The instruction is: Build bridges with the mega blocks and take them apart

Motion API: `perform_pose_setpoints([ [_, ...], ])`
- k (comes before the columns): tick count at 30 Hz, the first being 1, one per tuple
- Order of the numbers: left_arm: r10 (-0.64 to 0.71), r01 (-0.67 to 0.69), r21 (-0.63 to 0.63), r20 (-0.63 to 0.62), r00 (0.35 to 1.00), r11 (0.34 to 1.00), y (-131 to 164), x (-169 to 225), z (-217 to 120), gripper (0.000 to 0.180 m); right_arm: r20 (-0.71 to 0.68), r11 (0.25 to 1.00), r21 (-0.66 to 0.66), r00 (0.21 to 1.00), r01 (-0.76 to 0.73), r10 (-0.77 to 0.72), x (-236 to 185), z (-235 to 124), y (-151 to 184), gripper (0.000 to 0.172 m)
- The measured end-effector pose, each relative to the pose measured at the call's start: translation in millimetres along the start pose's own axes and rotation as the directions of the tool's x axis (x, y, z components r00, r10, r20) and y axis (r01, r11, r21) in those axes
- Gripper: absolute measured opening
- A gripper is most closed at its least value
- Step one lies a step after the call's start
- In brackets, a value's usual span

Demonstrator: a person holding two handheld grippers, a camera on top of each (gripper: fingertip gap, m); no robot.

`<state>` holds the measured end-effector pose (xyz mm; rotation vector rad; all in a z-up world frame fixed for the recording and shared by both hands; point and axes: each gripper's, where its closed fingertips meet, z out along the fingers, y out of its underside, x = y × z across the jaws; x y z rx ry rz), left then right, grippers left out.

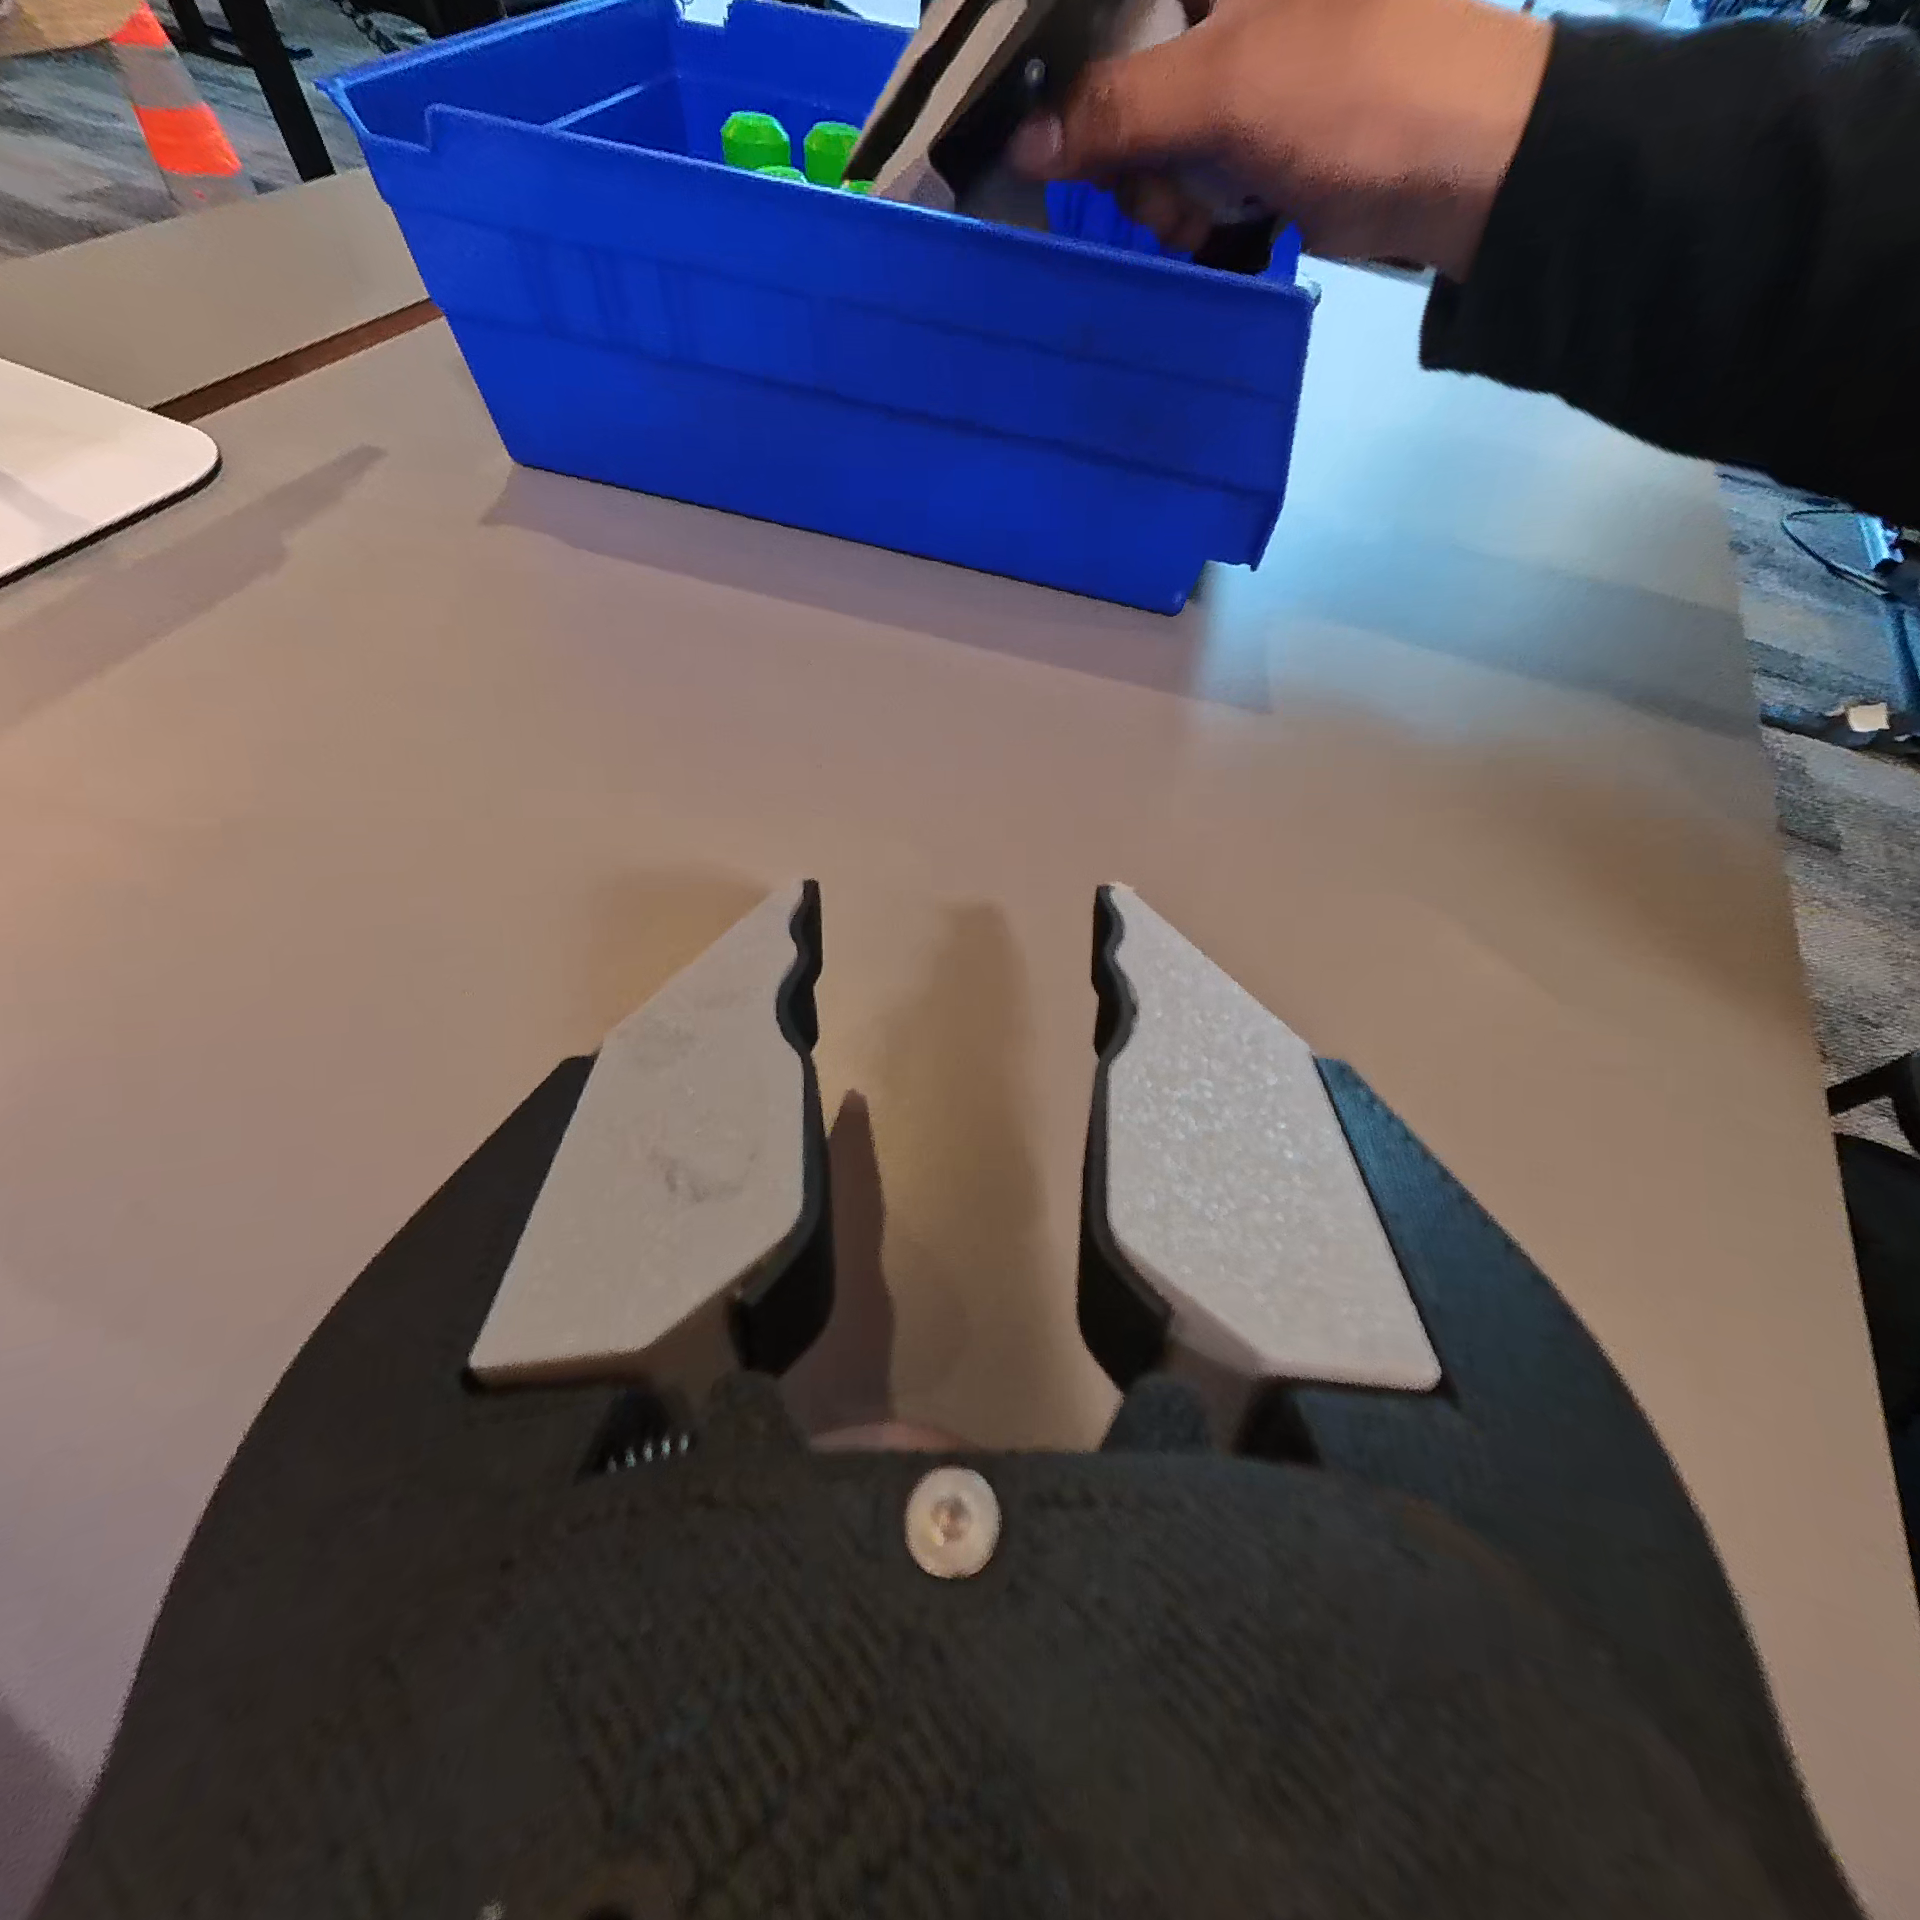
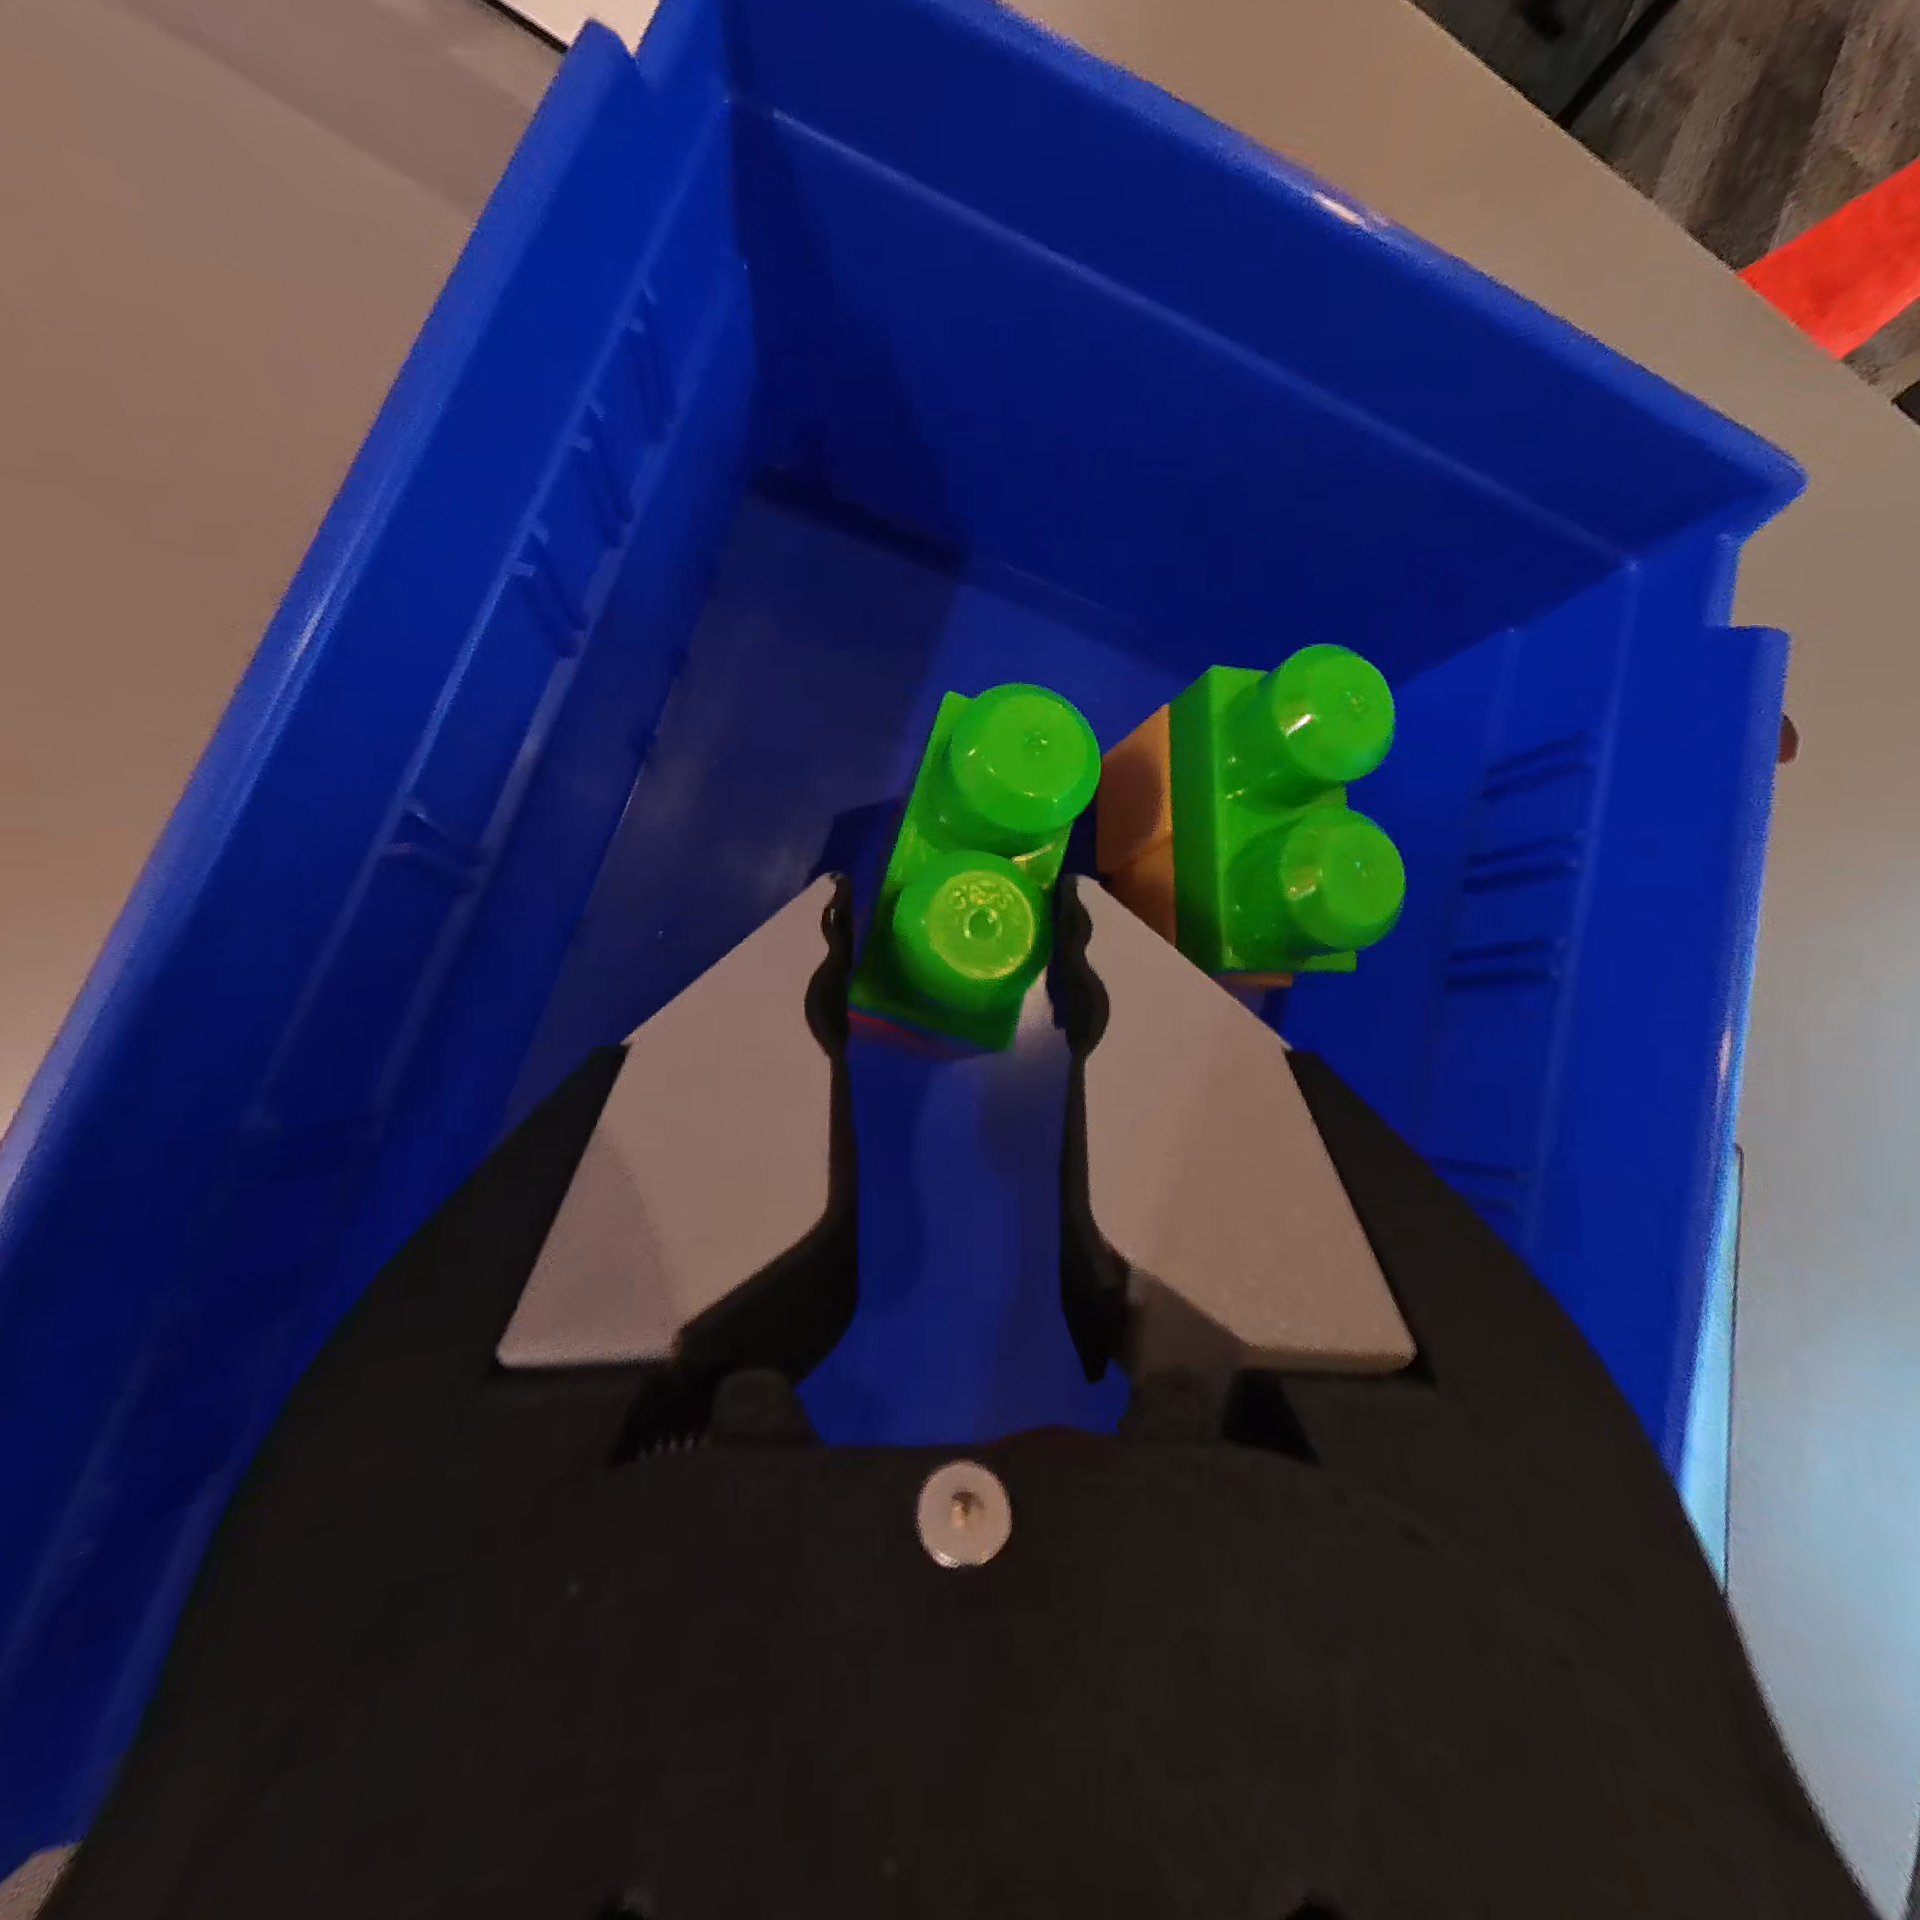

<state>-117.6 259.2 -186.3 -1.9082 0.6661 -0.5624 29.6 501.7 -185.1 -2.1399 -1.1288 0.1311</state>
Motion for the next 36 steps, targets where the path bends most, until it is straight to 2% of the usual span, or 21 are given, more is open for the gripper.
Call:
perform_pose_setpoints([
  [5,-0.019,0.019,0.007,0.001,1.0,1.0,-0.6,-2.4,-1.4,0.05,-0.01,0.999,-0.05,1.0,0.006,-0.007,0.8,11.2,10.3,0.036],
  [8,-0.005,0.005,0.007,0.003,1.0,1.0,-0.7,-1.4,-1.0,0.05,-0.051,0.999,-0.035,0.999,-0.003,0.001,9.1,23.9,1.0,0.036],
  [13,-0.014,0.014,0.019,0.0,1.0,1.0,-1.9,-1.9,-2.6,0.05,-0.034,0.998,-0.046,0.998,-0.05,0.048,15.2,35.5,-12.4,0.035],
  [16,-0.027,0.028,0.025,-0.005,1.0,0.999,-2.5,-2.5,-3.6,0.05,0.031,0.997,0.007,0.996,-0.079,0.079,5.0,22.2,-16.4,0.039],
  [20,-0.021,0.021,0.011,-0.014,1.0,1.0,-1.4,0.9,-0.7,0.05,0.062,0.995,0.053,0.995,-0.08,0.077,-4.2,-6.8,-5.0,0.043],
  [23,0.004,-0.004,-0.002,-0.013,1.0,1.0,0.1,3.8,1.3,0.05,0.075,0.975,0.202,0.994,-0.093,0.08,-17.6,-52.3,-21.2,0.042],
  [25,0.01,-0.01,-0.002,-0.015,1.0,1.0,0.1,4.7,1.2,0.05,0.131,0.93,0.352,0.99,-0.104,0.061,-43.3,-93.1,-47.0,0.039],
  [28,0.018,-0.017,0.019,-0.013,1.0,1.0,-3.2,4.1,-1.6,0.051,0.298,0.829,0.539,0.954,-0.149,-0.023,-110.2,-148.1,-87.8,0.03],
  [30,0.053,-0.052,0.072,-0.01,0.999,0.996,-11.8,5.7,-7.2,0.051,0.389,0.796,0.582,0.917,-0.169,-0.09,-159.4,-160.1,-103.3,0.031],
  [32,0.075,-0.074,0.133,0.003,0.997,0.988,-21.7,5.9,-14.4,0.051,0.444,0.81,0.564,0.886,-0.161,-0.133,-203.2,-144.6,-108.1,0.038],
  [36,0.073,-0.081,0.212,0.049,0.996,0.974,-33.2,-1.5,-29.4,0.051,0.426,0.873,0.481,0.893,-0.088,-0.144,-250.5,-65.2,-95.3,0.055],
])
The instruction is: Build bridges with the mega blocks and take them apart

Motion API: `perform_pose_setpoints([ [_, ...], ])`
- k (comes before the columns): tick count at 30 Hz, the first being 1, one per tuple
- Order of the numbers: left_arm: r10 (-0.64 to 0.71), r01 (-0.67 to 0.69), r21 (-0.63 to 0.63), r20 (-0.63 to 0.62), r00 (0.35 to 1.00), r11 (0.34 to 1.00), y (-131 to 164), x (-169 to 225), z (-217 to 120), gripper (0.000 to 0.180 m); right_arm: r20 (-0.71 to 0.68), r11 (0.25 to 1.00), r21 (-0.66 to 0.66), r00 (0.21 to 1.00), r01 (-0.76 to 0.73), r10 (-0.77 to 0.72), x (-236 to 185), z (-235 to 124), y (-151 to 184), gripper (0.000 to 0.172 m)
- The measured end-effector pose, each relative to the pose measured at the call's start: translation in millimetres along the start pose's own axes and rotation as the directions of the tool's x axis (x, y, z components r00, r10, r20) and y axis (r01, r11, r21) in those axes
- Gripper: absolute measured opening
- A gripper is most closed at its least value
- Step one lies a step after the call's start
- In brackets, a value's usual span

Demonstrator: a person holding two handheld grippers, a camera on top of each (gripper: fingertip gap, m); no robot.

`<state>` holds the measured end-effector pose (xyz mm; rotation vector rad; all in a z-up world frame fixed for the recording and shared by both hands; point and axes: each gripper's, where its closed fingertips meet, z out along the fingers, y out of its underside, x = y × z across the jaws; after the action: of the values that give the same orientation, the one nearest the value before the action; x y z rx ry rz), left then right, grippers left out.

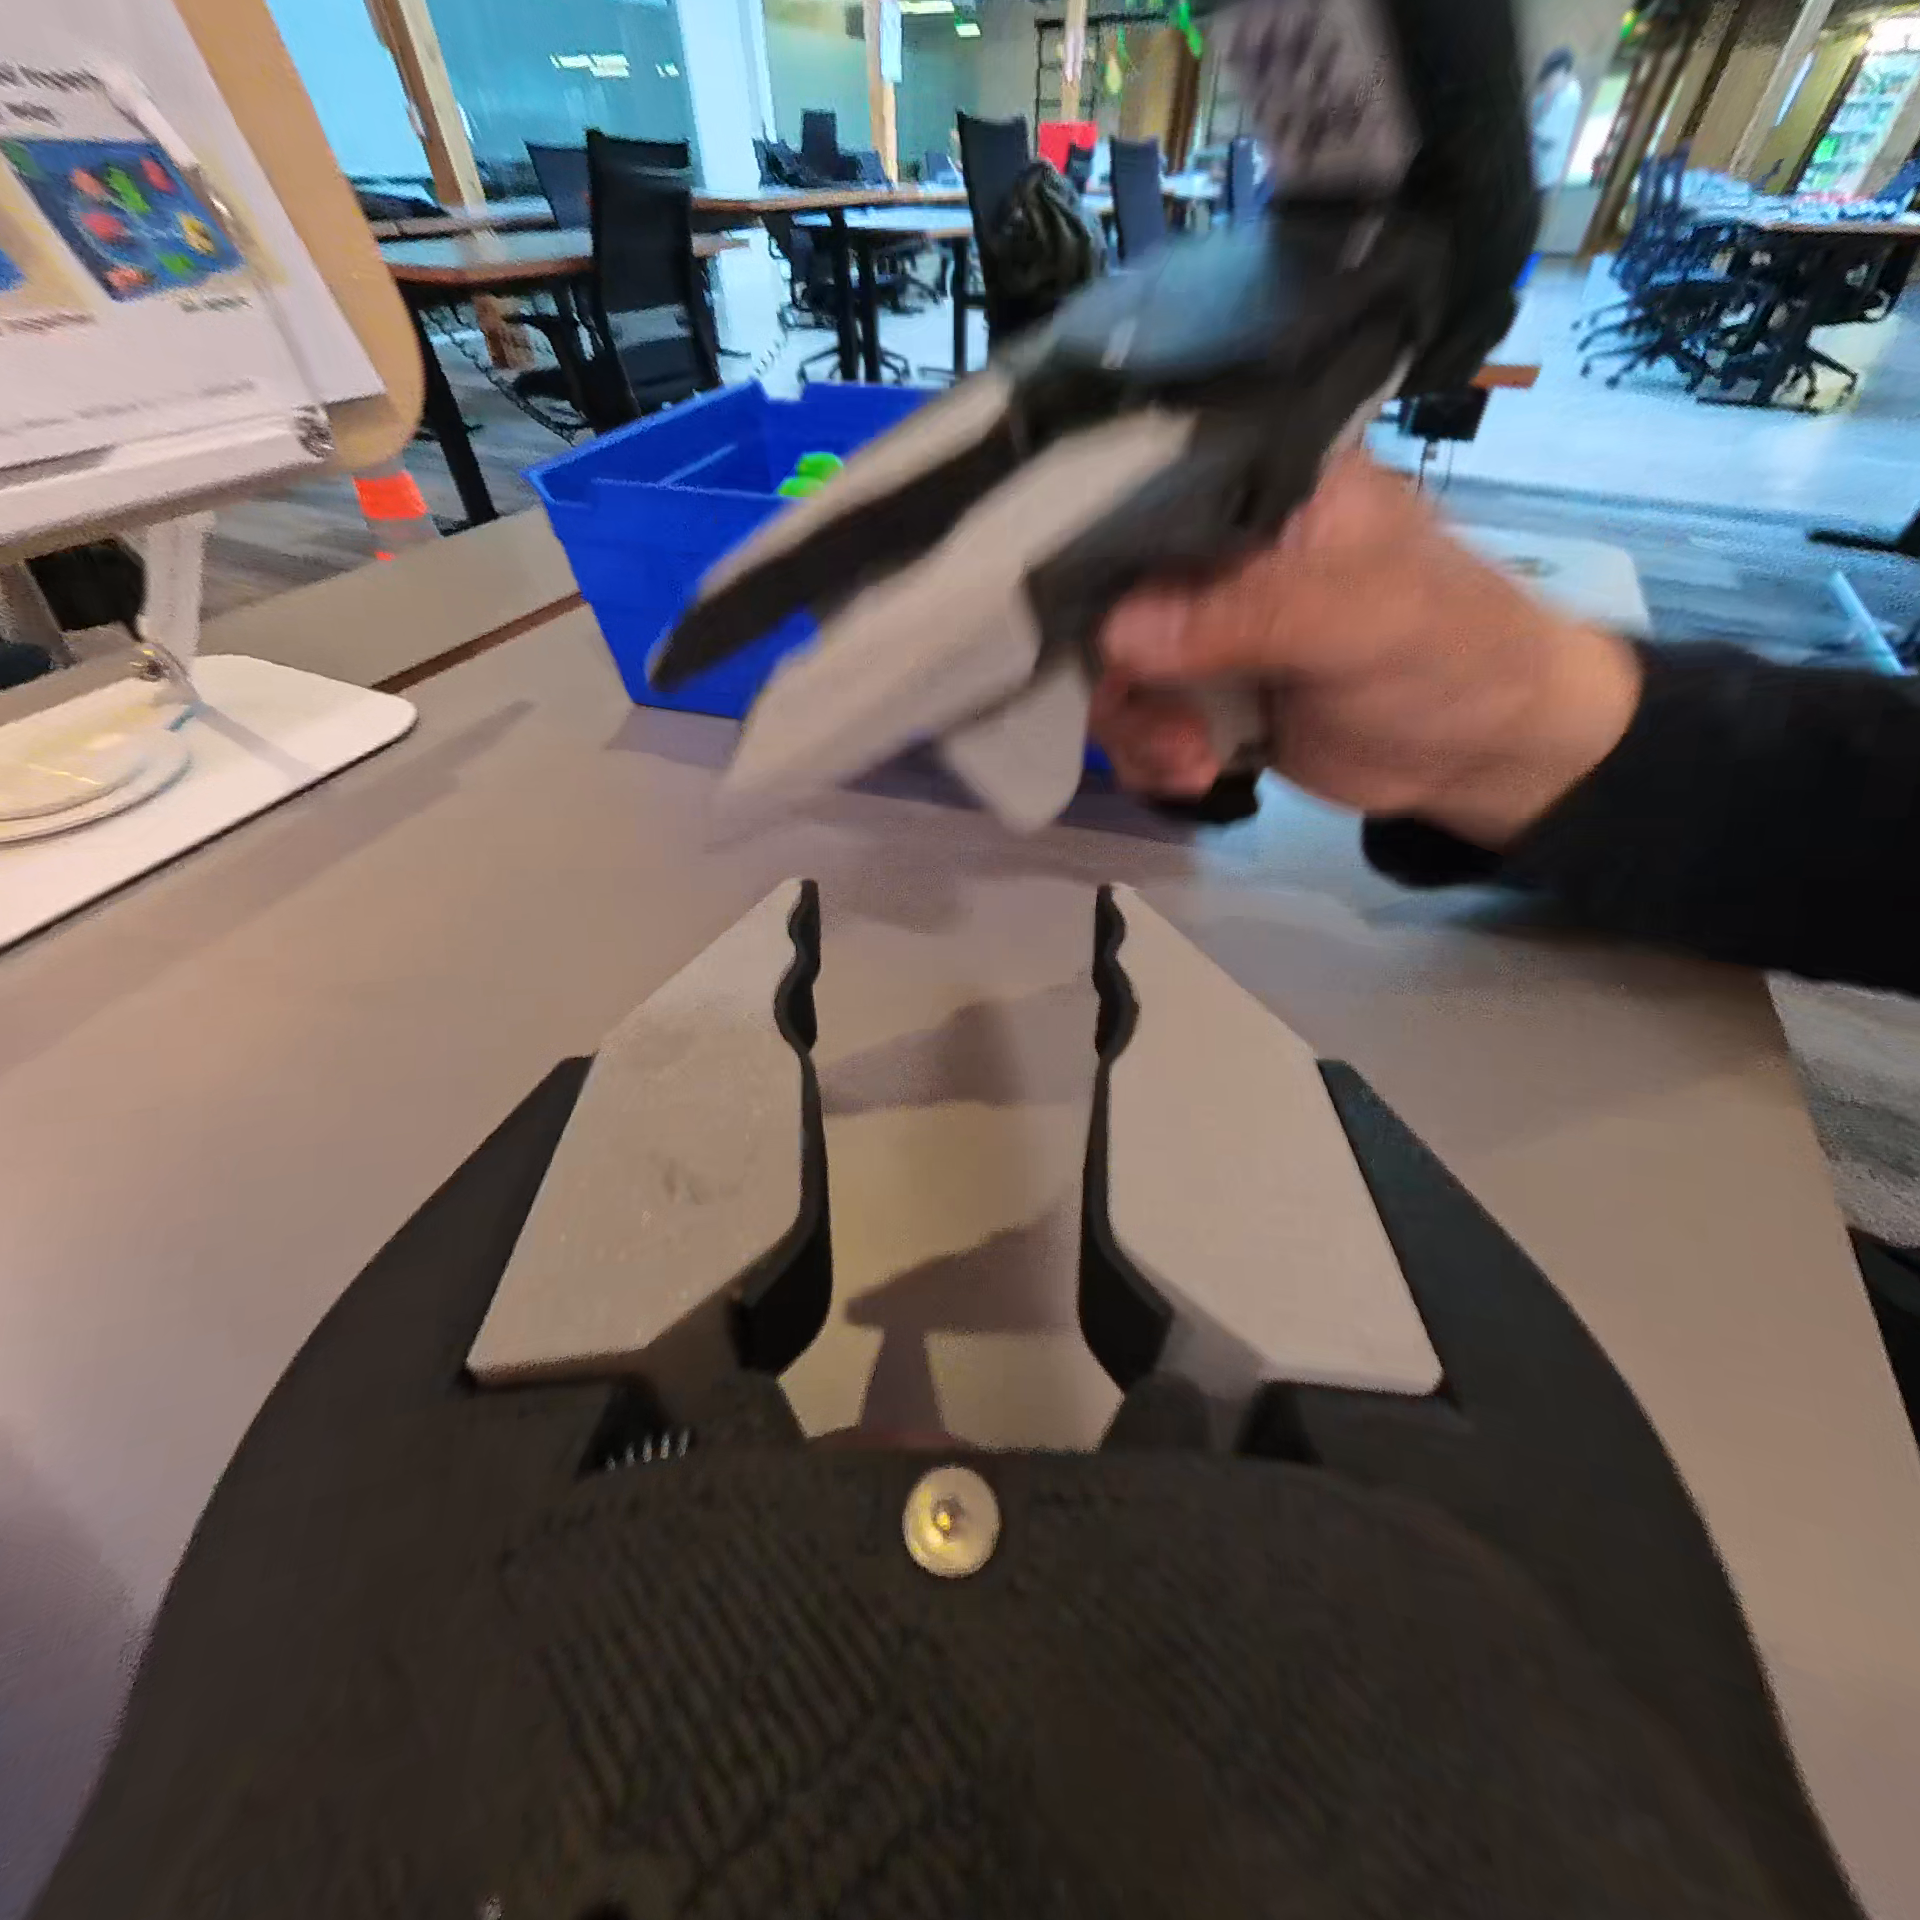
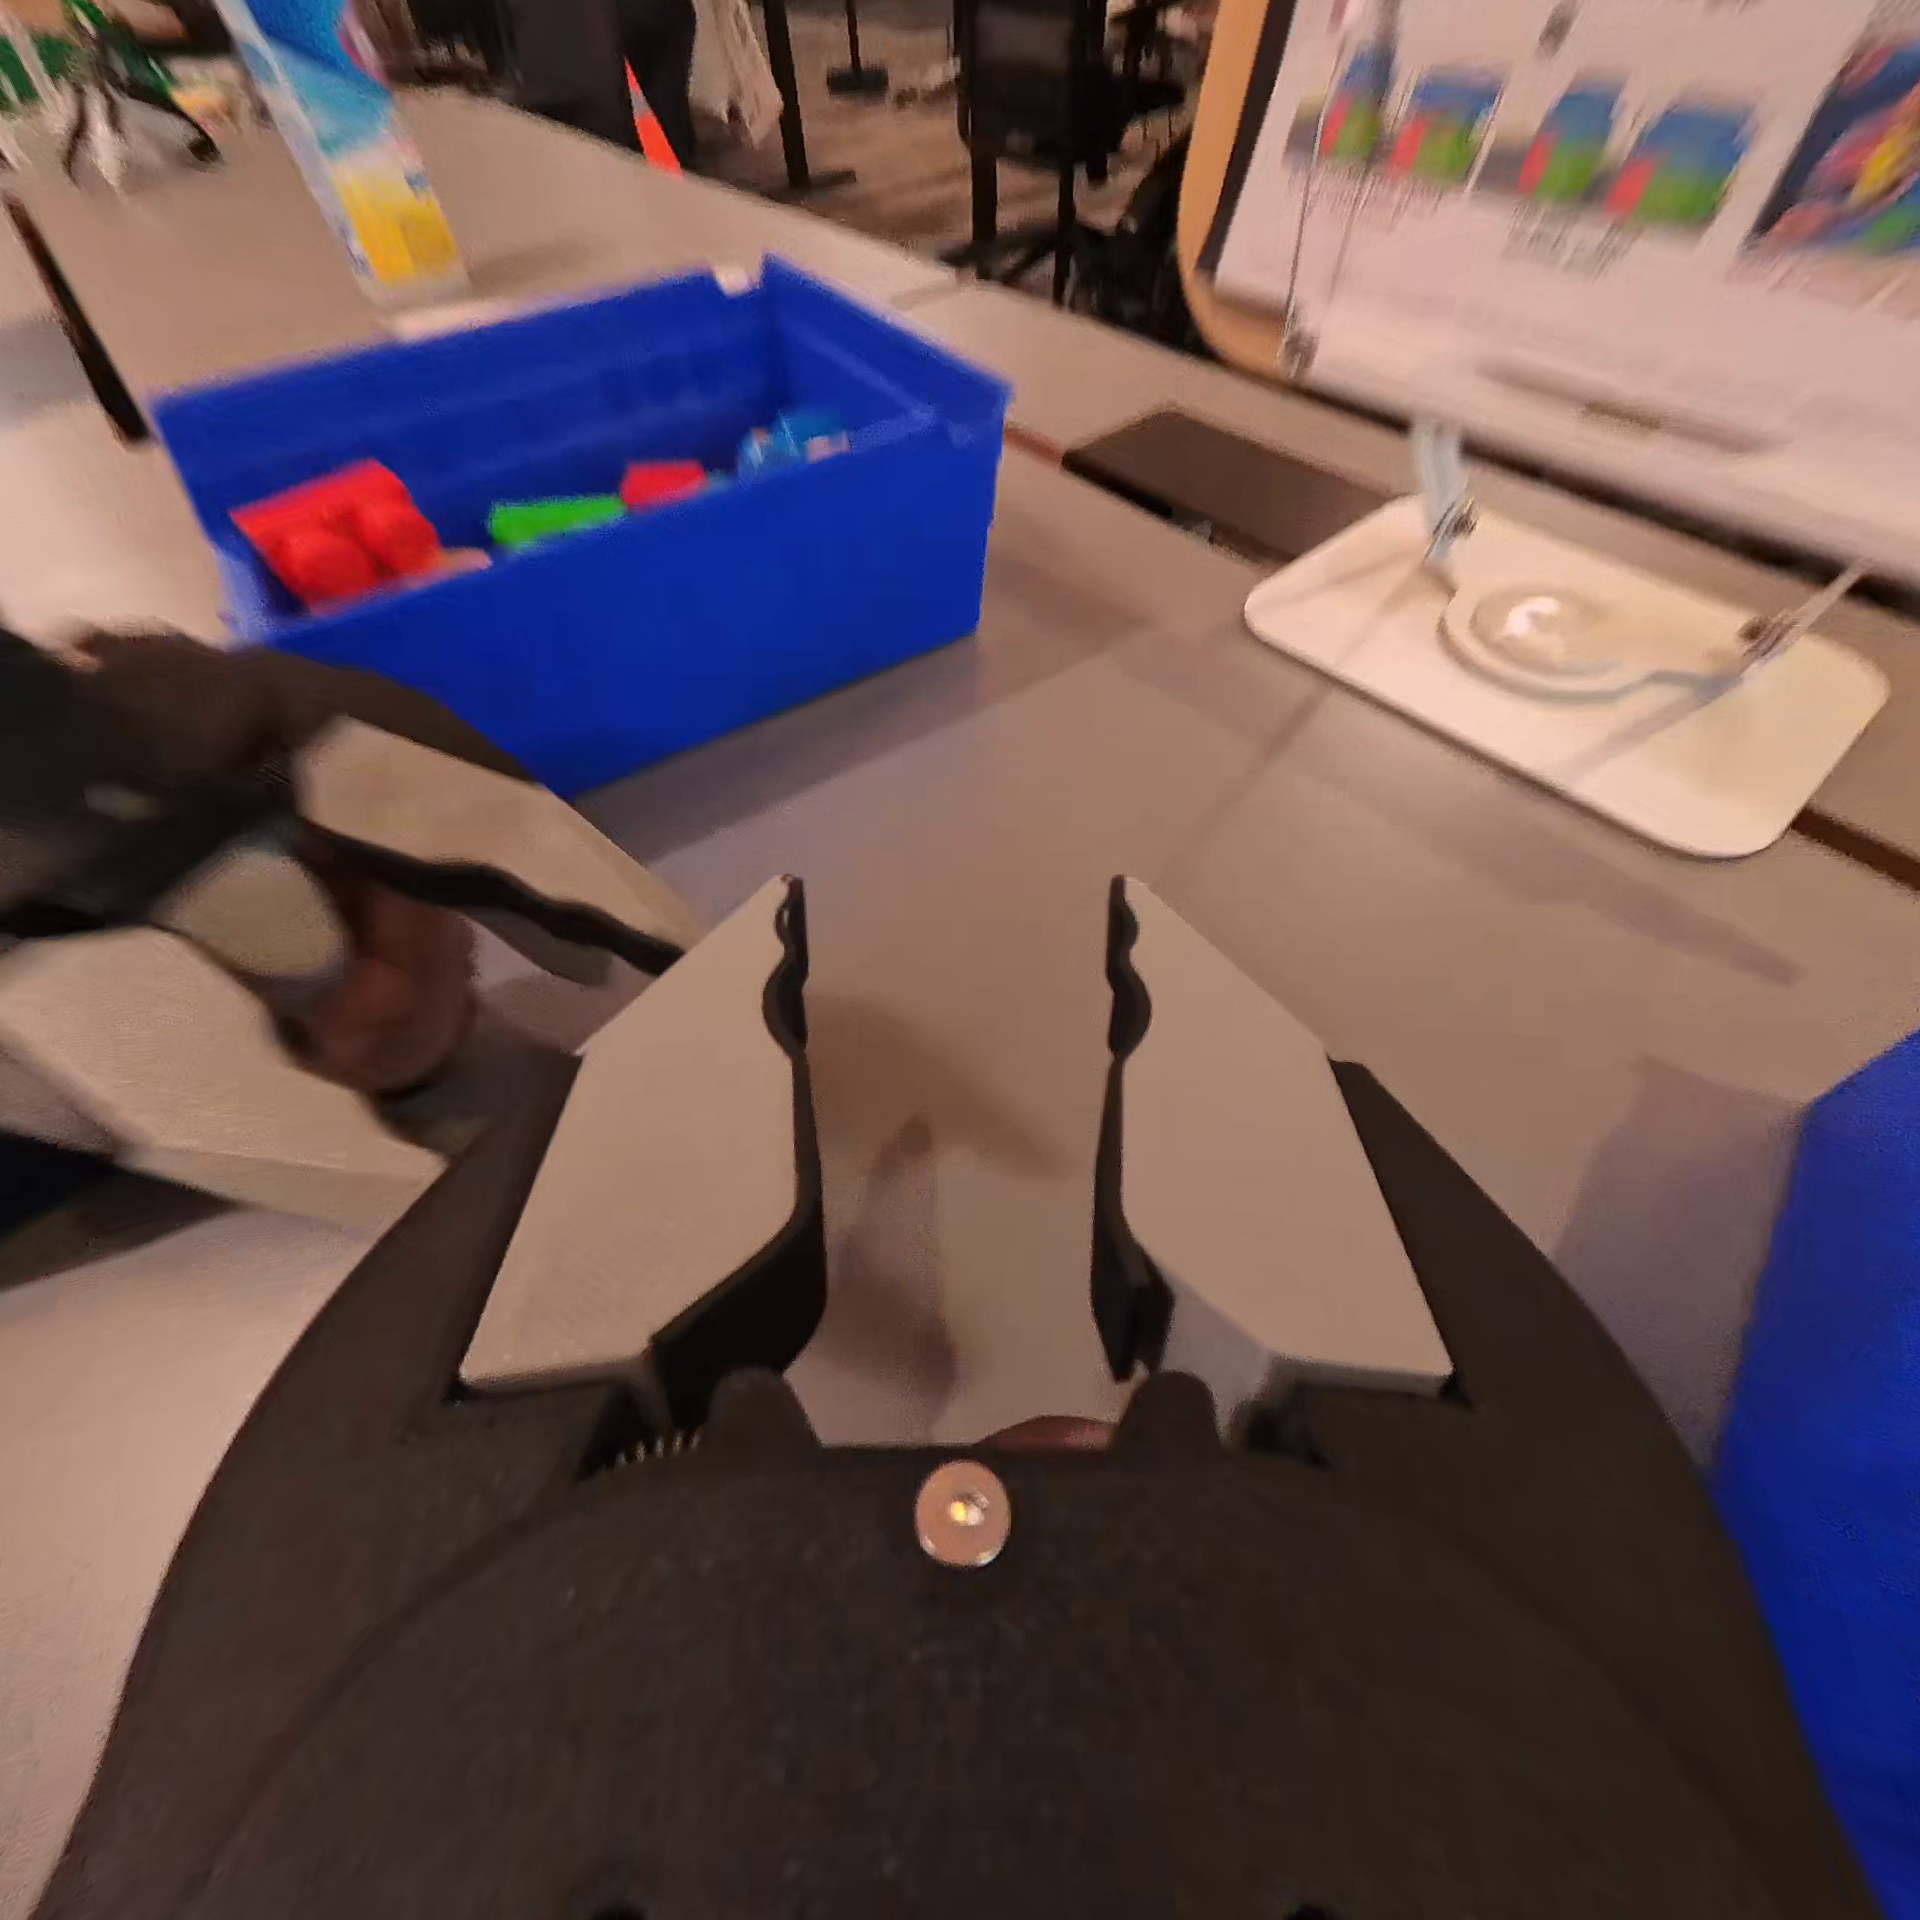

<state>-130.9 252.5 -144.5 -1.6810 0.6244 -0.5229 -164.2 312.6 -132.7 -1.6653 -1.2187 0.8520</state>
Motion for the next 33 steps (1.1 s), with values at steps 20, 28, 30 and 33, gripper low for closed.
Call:
perform_pose_setpoints([
  [20,0.008,-0.017,0.14,0.066,0.998,0.99,-52.7,7.4,-62.2,0.053,-0.039,0.999,-0.038,0.999,0.027,-0.029,6.9,27.3,44.5,0.066],
  [28,0.137,0.076,-0.42,0.453,0.881,0.904,-14.5,-114.0,-197.9,0.046,-0.018,0.999,-0.007,0.999,0.037,-0.037,-1.7,23.5,36.3,0.066],
  [30,0.163,0.115,-0.546,0.435,0.885,0.83,9.5,-131.4,-217.0,0.04,-0.014,0.999,-0.004,0.999,0.037,-0.037,-3.1,22.8,35.5,0.065],
  [33,0.158,0.165,-0.724,0.356,0.921,0.67,53.5,-139.6,-232.7,0.04,-0.019,0.999,0.0,0.999,0.042,-0.042,-2.6,21.6,34.5,0.065],
])
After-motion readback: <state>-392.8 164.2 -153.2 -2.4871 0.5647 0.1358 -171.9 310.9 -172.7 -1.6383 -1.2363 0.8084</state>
